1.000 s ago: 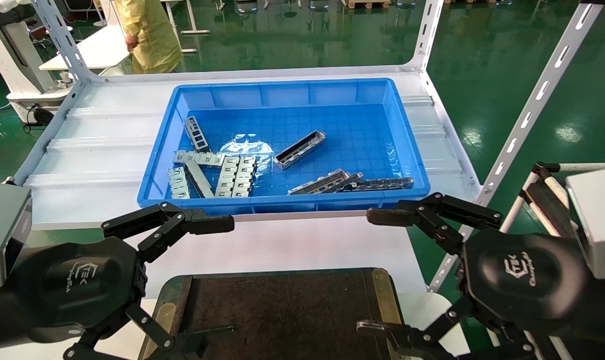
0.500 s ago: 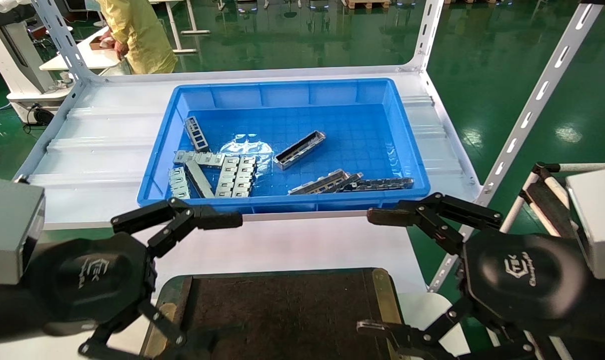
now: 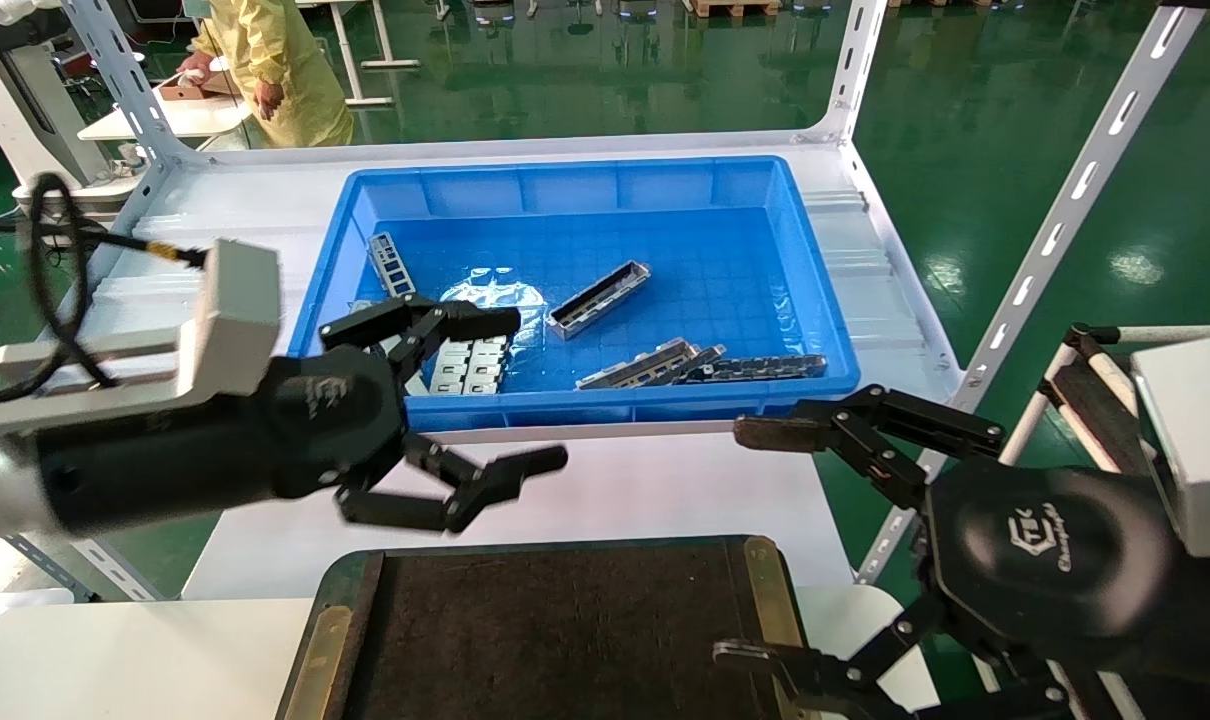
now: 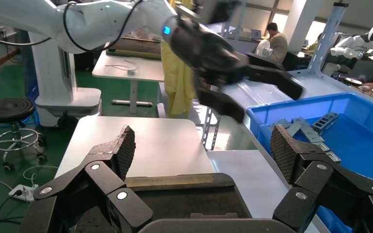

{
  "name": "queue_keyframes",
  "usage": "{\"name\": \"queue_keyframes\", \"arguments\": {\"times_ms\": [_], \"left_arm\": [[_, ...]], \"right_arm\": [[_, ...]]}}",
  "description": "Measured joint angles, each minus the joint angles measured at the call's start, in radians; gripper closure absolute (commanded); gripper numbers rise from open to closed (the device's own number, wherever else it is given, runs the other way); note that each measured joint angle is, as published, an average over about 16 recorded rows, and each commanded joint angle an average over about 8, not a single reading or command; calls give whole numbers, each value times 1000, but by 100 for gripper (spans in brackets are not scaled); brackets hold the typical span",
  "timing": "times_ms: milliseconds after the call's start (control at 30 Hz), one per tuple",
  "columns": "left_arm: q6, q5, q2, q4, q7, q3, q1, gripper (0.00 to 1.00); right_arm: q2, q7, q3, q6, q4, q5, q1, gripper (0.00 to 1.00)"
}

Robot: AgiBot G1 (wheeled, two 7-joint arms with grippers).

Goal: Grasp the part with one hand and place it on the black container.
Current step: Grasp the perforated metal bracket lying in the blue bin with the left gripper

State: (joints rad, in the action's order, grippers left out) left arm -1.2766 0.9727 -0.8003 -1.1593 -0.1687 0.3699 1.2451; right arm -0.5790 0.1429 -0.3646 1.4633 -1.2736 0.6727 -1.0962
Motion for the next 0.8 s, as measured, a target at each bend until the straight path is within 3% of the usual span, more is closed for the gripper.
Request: {"name": "queue_keyframes", "arguments": {"times_ms": [333, 800], "left_arm": [[190, 162, -177, 190, 30, 64, 109, 0], [410, 289, -436, 614, 168, 113, 251, 0]], "right_arm": [[0, 0, 0, 0, 0, 0, 0, 0], [0, 0, 0, 0, 0, 0, 0, 0]]}}
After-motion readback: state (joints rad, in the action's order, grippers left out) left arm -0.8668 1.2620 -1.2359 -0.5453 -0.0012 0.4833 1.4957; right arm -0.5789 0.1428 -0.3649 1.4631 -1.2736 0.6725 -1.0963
